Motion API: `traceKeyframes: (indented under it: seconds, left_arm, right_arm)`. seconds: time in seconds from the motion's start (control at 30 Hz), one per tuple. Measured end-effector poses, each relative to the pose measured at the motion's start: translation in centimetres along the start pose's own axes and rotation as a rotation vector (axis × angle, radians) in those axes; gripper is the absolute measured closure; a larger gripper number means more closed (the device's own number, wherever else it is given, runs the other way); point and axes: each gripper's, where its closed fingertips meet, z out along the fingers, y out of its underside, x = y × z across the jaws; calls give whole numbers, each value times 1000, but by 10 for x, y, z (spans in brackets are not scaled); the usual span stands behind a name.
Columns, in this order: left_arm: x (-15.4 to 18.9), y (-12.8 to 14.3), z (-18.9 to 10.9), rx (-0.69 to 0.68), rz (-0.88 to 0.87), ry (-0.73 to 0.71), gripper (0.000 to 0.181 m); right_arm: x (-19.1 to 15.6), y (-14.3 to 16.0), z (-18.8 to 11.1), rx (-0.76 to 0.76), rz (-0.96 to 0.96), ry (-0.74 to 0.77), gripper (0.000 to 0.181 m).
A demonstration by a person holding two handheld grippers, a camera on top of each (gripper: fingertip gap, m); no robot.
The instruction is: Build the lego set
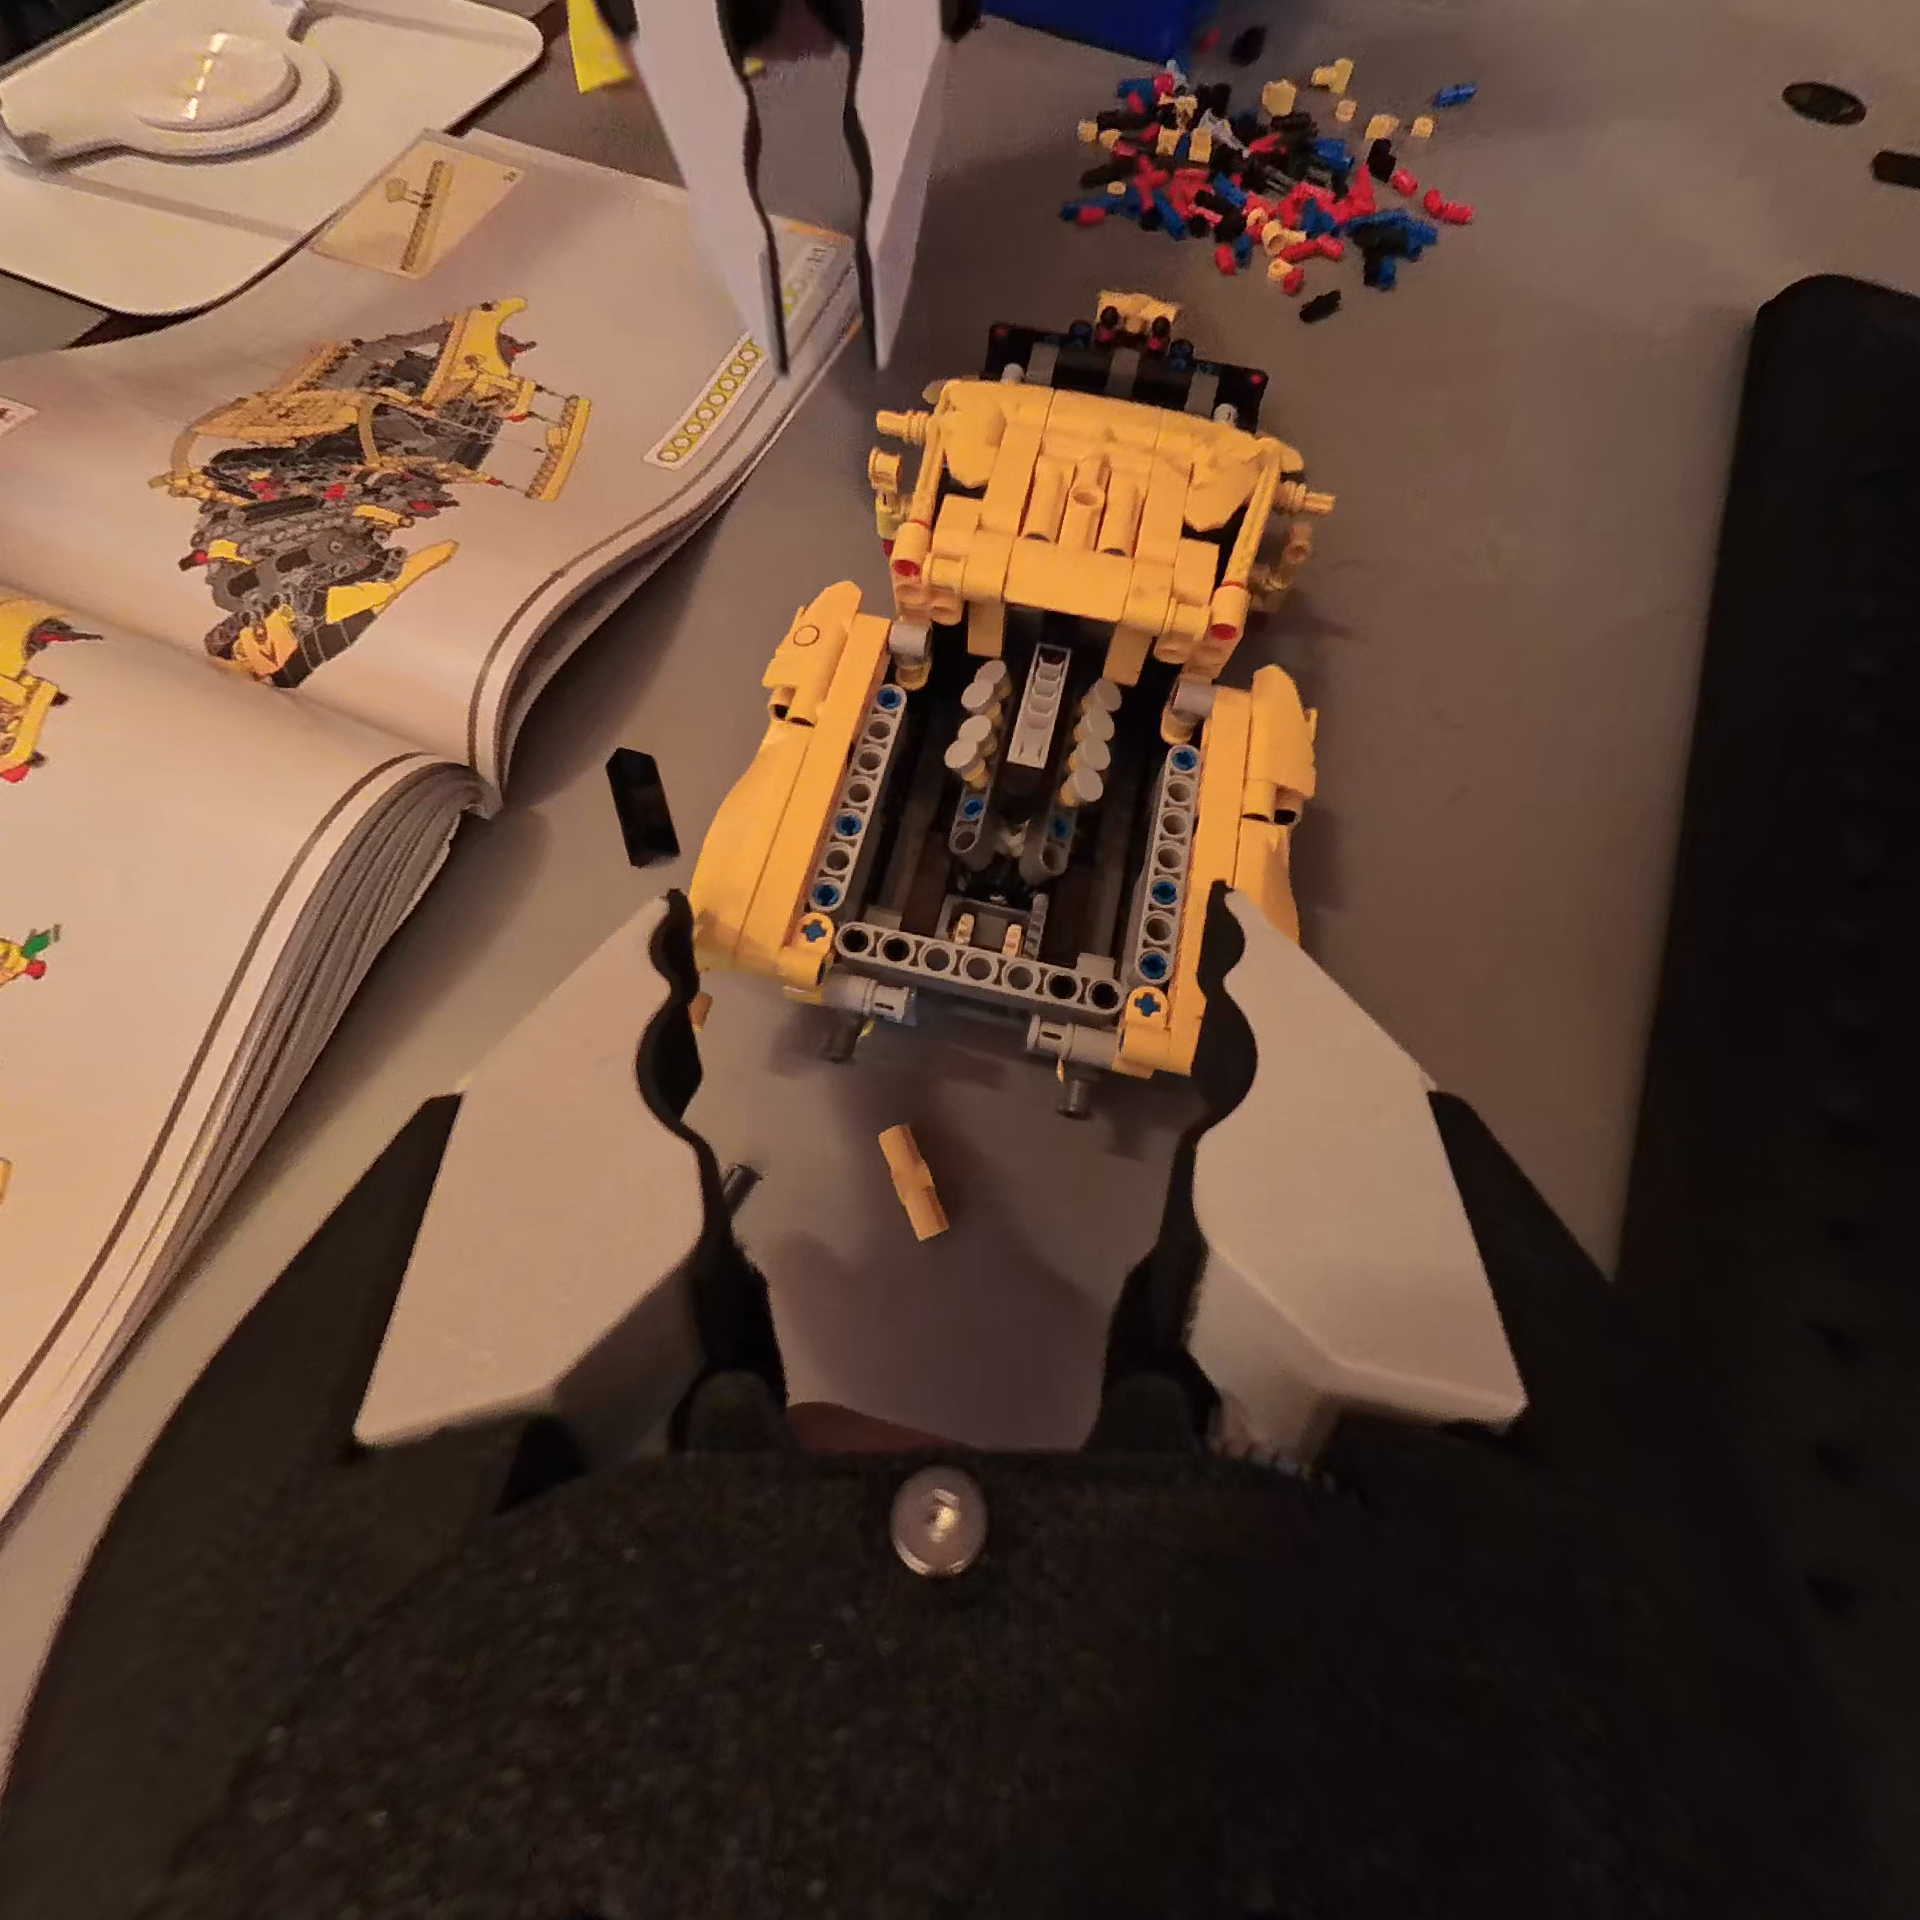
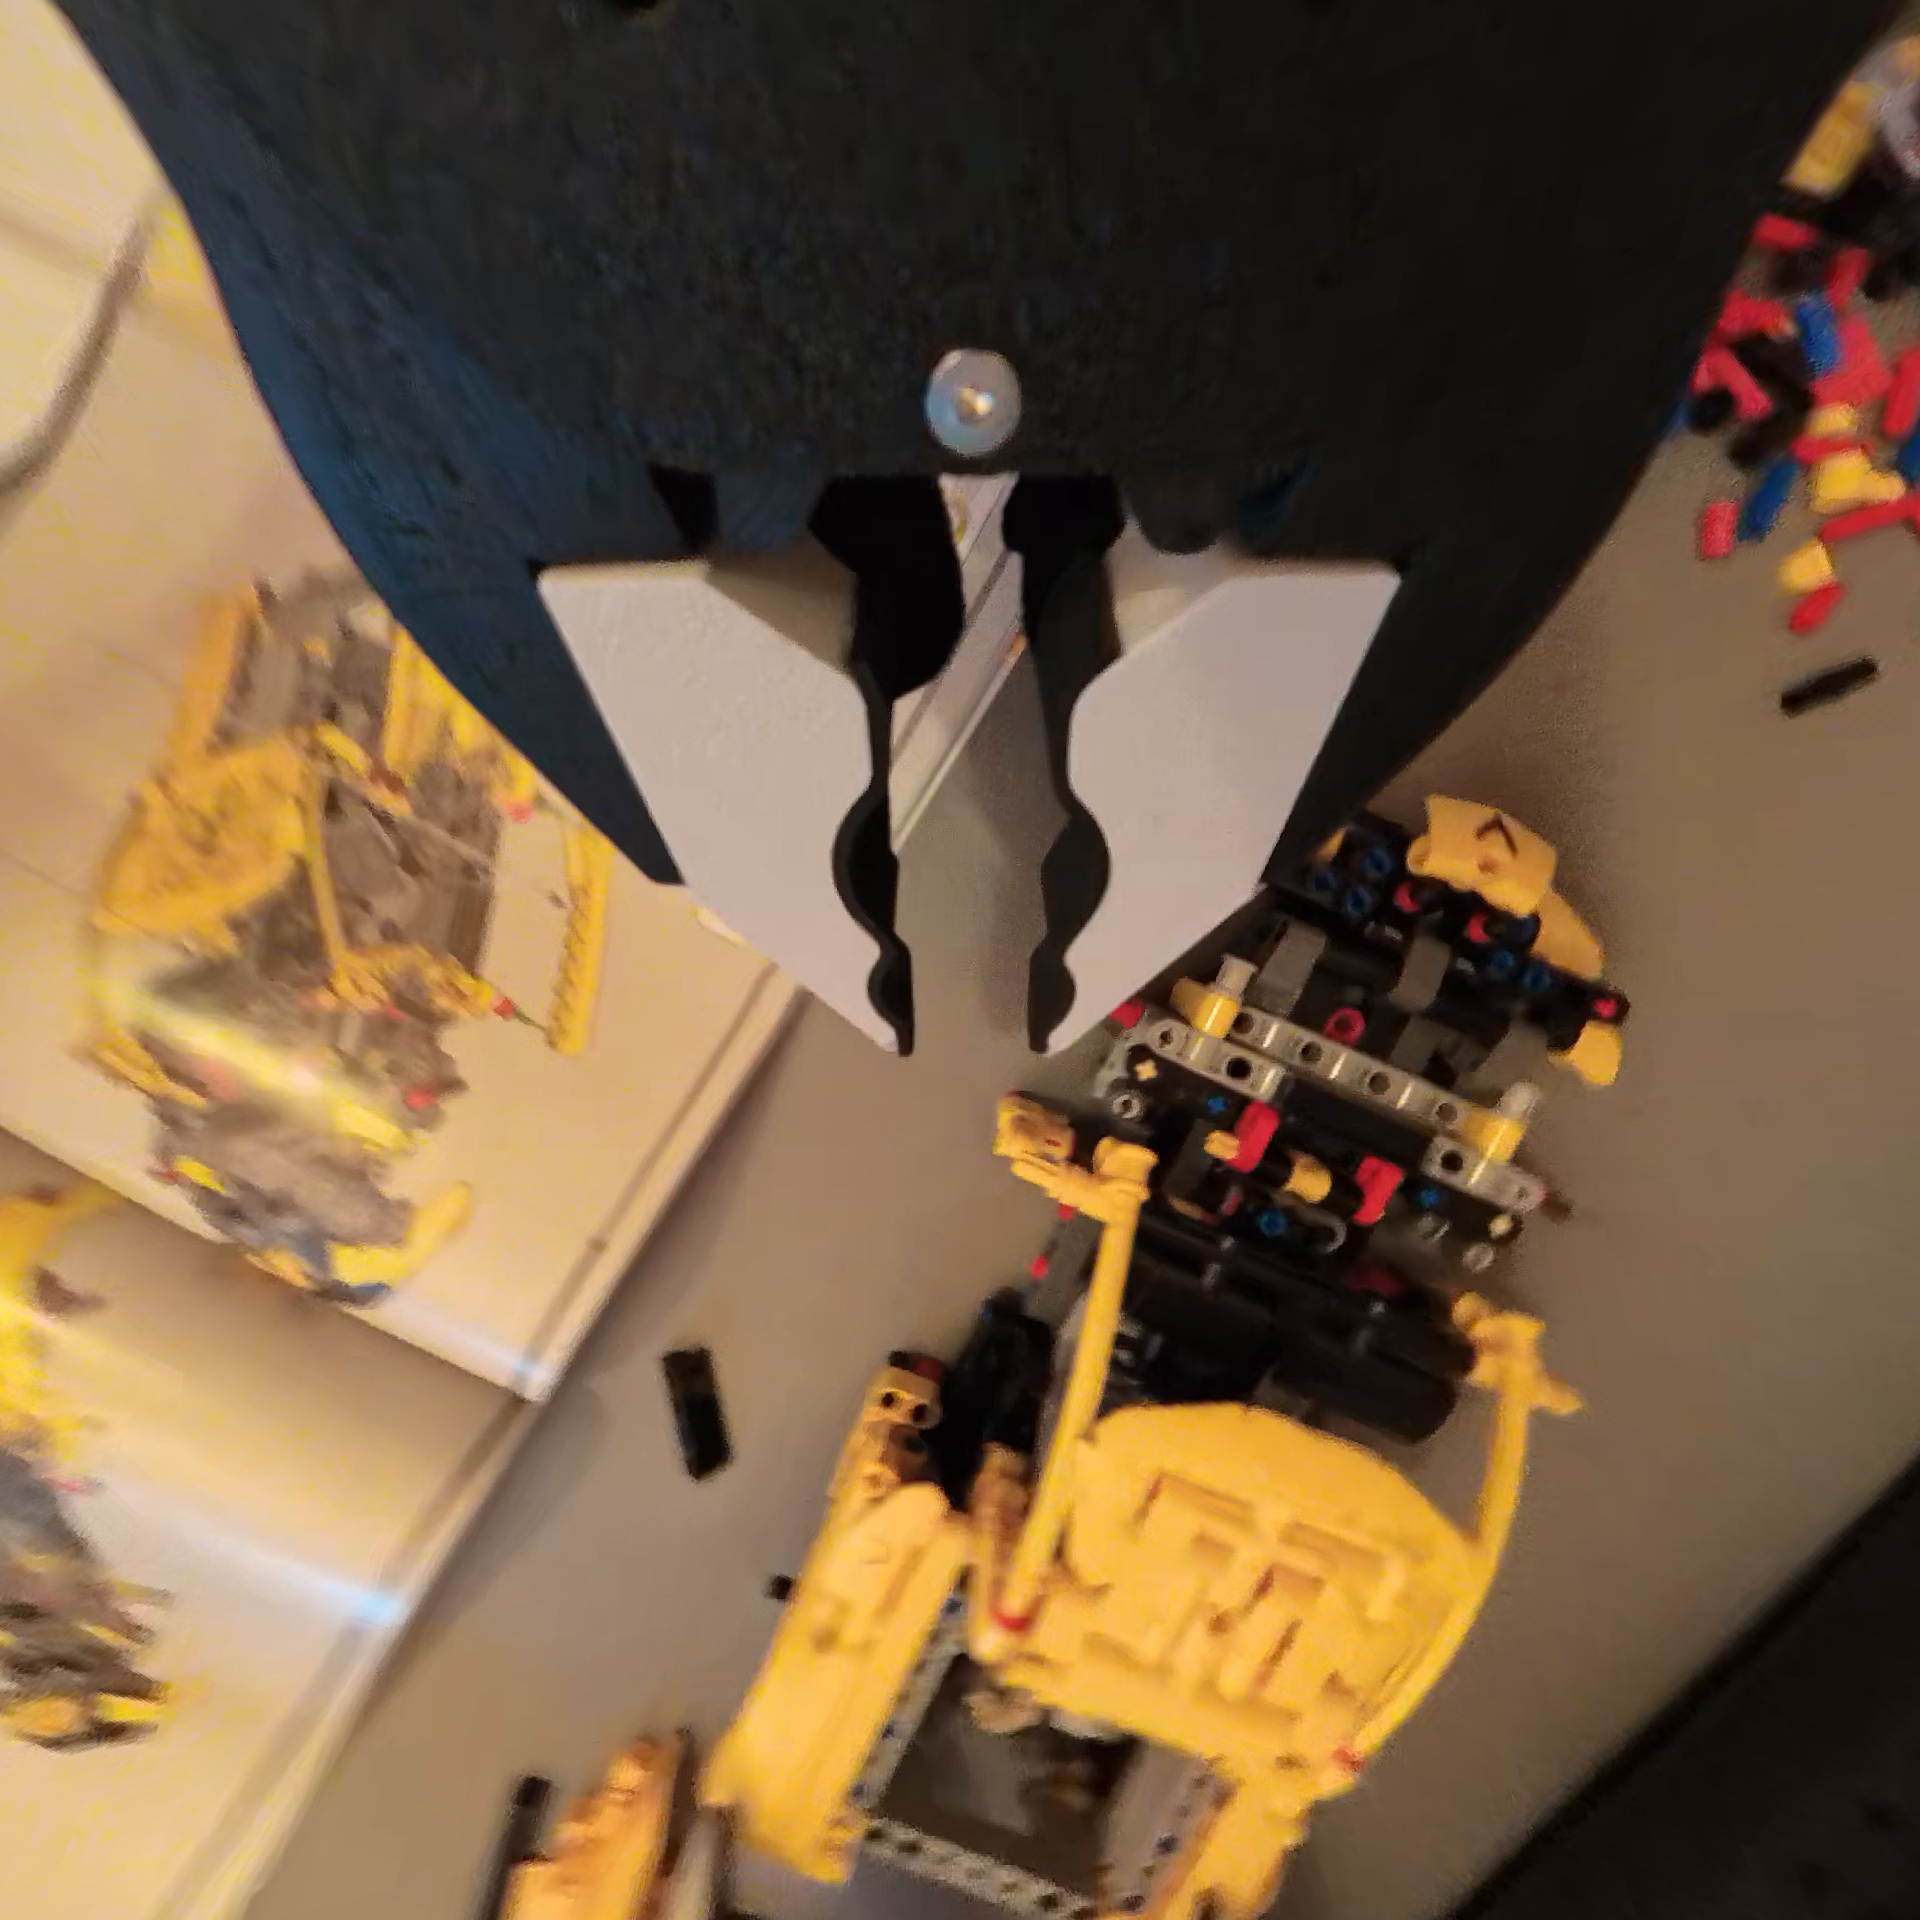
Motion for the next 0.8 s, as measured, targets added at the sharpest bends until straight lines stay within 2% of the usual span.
traceKeyframes:
  seconds: [0.1, 0.2, 0.27, 0.37, 0.47, 0.63, 0.8]
  left_arm:
    - [1, 0, 0, 2, 1, -1, 84]
    - [4, -2, -1, 26, -12, 16, 84]
    - [5, -4, -1, 55, -45, 37, 84]
    - [4, -3, 0, 62, -36, 27, 84]
    - [4, -2, 3, 46, -13, -1, 84]
    - [5, -4, 6, 57, -14, -21, 83]
    - [5, -4, 6, 73, -14, -30, 83]
  right_arm:
    - [-4, -10, -23, -34, 192, 222, 158]
    - [-40, -39, -37, 103, 373, 363, 154]
    - [-63, -41, -40, 158, 501, 490, 151]
    - [-101, -33, -26, 194, 726, 615, 147]
    - [-124, -41, -5, 223, 809, 719, 145]
    - [-129, -51, 27, 151, 810, 830, 145]
    - [-121, -45, 34, 154, 883, 930, 156]
